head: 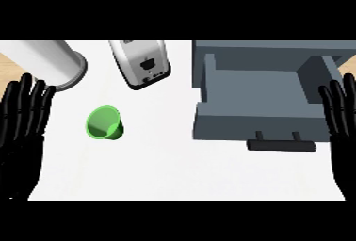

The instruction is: Pick up the cup, place it into the drawer and close the drawer

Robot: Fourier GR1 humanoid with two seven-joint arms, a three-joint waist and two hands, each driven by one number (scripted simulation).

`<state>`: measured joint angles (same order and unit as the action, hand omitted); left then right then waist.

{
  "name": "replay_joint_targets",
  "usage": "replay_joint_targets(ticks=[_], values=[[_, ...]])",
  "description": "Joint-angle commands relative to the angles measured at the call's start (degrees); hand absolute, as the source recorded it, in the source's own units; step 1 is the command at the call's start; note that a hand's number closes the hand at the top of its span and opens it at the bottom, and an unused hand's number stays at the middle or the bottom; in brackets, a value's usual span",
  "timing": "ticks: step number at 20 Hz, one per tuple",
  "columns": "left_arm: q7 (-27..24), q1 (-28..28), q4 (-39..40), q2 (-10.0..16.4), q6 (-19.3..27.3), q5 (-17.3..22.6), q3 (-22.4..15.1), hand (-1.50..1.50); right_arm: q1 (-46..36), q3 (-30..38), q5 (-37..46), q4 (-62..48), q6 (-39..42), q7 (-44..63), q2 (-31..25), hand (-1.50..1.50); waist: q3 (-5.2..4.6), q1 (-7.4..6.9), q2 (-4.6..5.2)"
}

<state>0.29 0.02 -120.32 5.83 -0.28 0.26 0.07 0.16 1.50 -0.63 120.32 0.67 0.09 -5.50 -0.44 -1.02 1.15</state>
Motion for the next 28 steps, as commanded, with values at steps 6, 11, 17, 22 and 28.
replay_joint_targets(ticks=[6,11,17,22,28], values=[[-0.78,-5.25,6.57,-0.06,-5.08,4.76,-0.99,-1.50,-1.51,0.59,-0.06,-0.15,-0.01,0.22,0.45,-1.50,0.44,1.24,-1.14],[3.90,-3.67,10.53,-3.48,-4.06,14.01,2.24,-1.50,-2.39,-1.59,3.16,-1.97,2.13,3.33,-1.93,-1.50,0.43,1.09,-1.11],[-2.55,0.79,15.88,-3.52,-7.37,14.80,3.56,-1.50,-2.45,1.54,1.53,-4.14,4.79,2.42,-3.26,-1.50,0.43,0.99,-1.14],[-7.50,3.01,22.68,-1.90,-8.31,12.54,7.04,-1.50,-1.05,1.01,1.81,-2.87,4.46,1.23,-2.00,-1.50,0.42,1.10,-1.12],[-11.18,-0.95,34.23,0.78,-8.10,12.28,12.16,-1.50,-3.29,3.19,0.49,-5.91,6.32,0.28,-3.44,-1.50,0.42,1.20,-1.08]])
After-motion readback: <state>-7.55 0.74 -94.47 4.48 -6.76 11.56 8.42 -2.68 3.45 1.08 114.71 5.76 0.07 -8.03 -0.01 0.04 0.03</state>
